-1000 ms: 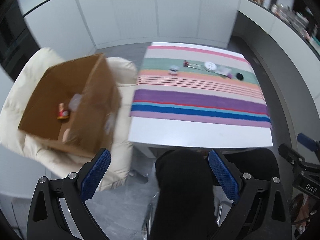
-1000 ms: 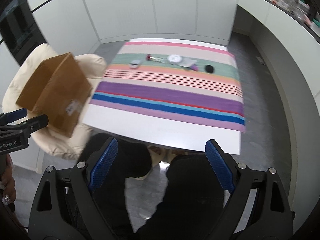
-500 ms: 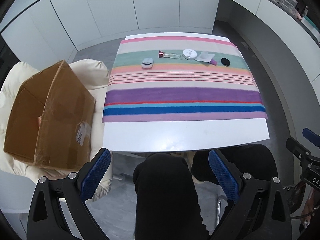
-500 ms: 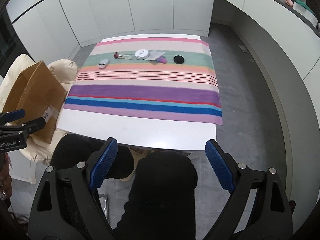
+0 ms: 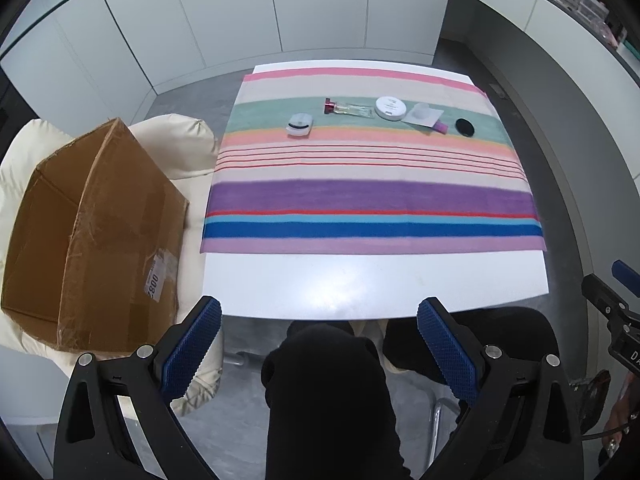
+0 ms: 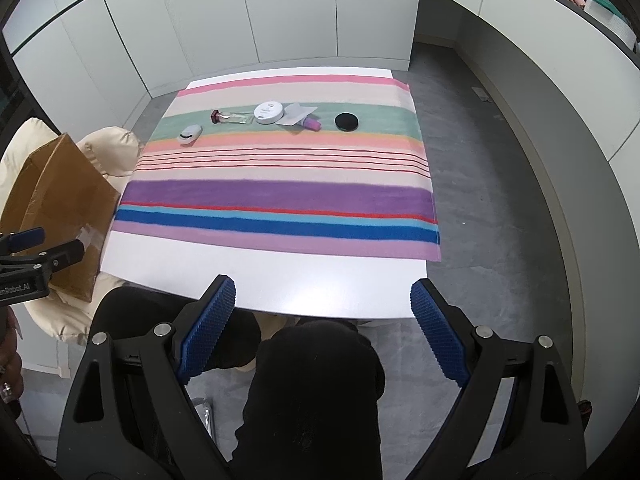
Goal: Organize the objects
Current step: 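Move both open tools over the items on the striped cloth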
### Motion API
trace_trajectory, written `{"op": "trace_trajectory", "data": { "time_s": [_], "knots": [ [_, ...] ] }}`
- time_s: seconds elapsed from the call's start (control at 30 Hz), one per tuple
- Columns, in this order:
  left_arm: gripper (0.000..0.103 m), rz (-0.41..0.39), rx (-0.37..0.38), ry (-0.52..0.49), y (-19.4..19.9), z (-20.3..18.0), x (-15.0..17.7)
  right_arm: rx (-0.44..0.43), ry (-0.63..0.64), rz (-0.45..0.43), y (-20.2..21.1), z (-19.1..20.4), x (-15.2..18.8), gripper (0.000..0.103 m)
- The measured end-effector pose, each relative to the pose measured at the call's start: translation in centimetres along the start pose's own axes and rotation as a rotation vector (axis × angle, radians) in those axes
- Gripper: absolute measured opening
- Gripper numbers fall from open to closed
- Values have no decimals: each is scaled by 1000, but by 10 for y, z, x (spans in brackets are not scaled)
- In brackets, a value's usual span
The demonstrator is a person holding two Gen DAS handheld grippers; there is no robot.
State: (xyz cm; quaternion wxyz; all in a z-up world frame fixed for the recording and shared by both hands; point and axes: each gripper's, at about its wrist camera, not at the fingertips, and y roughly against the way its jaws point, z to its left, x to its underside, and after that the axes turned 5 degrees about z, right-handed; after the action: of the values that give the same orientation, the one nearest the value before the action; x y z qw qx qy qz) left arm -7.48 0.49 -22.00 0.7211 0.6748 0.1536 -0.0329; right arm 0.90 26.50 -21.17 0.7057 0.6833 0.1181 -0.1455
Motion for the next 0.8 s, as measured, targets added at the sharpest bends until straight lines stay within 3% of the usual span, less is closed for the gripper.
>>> {"op": "trace_trajectory", "data": {
  "time_s": [0.4, 0.8],
  "knots": [
    [99, 17, -10, 10, -42, 11, -44, 15, 19, 11, -48, 4, -53, 91],
    [99, -4, 38, 61, -120, 34, -151, -26, 123, -109, -127, 31, -168, 91]
  ]
}}
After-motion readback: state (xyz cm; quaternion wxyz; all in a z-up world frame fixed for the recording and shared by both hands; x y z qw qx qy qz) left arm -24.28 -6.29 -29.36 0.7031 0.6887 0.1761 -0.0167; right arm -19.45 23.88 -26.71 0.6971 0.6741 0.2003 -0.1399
